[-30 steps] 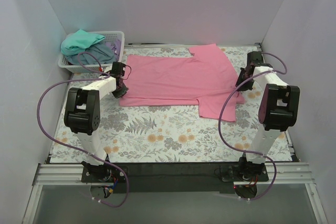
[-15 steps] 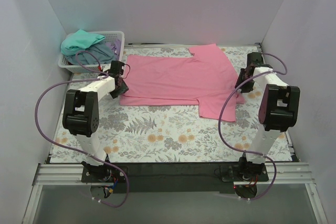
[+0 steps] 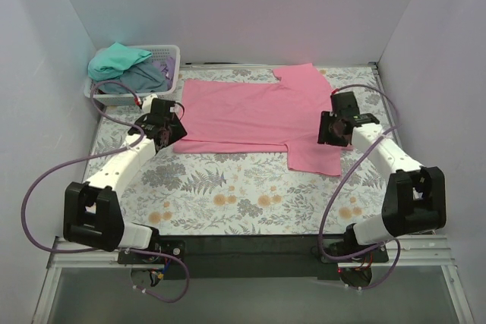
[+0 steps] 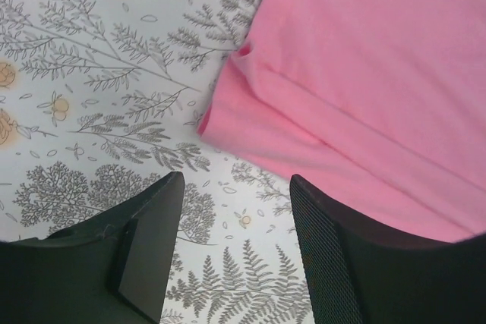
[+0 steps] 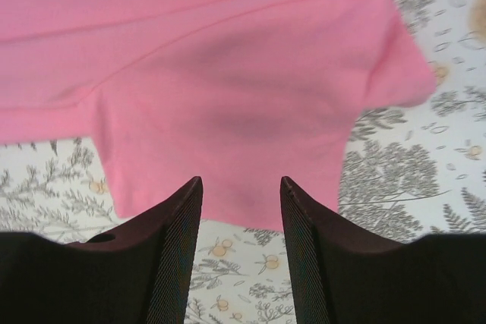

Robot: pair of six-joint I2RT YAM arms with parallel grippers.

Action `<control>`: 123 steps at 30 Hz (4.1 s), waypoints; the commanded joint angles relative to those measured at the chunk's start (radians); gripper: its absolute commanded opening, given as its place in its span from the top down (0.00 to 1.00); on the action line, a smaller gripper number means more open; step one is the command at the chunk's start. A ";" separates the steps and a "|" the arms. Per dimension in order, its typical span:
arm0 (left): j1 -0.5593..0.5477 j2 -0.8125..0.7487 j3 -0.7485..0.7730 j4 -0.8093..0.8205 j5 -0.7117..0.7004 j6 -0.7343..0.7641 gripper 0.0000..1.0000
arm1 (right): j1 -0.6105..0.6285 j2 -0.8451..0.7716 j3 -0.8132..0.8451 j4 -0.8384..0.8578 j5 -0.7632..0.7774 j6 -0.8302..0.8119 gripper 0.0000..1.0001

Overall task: Fold and stack the t-shirts
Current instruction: Fold the tshirt

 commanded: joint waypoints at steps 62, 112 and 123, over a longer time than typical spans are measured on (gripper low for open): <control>-0.006 -0.019 -0.190 0.088 0.019 0.028 0.43 | 0.080 0.665 0.840 -0.074 0.129 -0.154 0.55; 0.107 0.228 0.073 0.037 0.244 -0.078 0.55 | -0.356 0.111 -0.183 0.546 -0.558 0.200 0.57; 0.109 0.417 0.121 -0.026 0.161 -0.083 0.67 | -0.424 0.259 -0.243 0.550 -0.515 0.182 0.57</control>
